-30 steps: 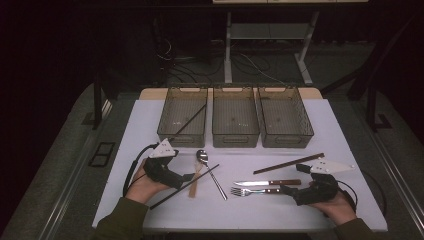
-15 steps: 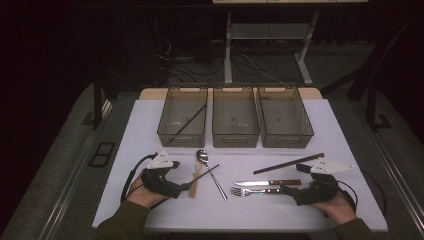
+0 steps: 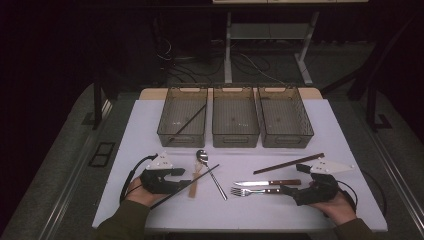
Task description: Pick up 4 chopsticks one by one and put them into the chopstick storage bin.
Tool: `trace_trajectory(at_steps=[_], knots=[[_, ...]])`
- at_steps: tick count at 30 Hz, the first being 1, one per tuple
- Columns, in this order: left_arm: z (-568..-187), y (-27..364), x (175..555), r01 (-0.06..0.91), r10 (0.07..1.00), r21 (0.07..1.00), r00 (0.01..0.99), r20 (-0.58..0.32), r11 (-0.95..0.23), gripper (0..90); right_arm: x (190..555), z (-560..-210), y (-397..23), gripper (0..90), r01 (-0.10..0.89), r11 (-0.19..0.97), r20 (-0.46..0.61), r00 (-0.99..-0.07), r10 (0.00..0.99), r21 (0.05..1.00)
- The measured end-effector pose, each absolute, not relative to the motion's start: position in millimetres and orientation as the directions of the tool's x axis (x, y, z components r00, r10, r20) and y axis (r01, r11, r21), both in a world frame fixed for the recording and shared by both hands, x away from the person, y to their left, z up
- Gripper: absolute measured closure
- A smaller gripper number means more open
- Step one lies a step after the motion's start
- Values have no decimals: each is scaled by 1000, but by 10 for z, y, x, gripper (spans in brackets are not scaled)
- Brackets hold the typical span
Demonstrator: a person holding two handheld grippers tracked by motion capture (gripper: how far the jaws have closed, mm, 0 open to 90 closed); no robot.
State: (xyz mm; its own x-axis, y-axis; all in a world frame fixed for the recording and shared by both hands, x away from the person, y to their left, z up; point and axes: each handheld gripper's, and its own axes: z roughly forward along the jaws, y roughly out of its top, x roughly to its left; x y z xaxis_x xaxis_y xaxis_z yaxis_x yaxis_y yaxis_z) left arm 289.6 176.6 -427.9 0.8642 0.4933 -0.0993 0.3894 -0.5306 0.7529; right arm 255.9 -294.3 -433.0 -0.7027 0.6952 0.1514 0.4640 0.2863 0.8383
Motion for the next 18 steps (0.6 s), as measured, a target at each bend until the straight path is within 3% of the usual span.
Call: trace_trajectory(at_steps=[5, 18], knots=[[-4297, 1755, 2900, 401, 476, 737, 871, -123, -543, 650, 2557, -4330, -2942, 8, 464, 286, 152, -703, 695, 838], [-4358, 1688, 2900, 393, 450, 681, 887, -103, -618, 725, 2557, -4328, -2942, 8, 464, 286, 152, -703, 695, 839]])
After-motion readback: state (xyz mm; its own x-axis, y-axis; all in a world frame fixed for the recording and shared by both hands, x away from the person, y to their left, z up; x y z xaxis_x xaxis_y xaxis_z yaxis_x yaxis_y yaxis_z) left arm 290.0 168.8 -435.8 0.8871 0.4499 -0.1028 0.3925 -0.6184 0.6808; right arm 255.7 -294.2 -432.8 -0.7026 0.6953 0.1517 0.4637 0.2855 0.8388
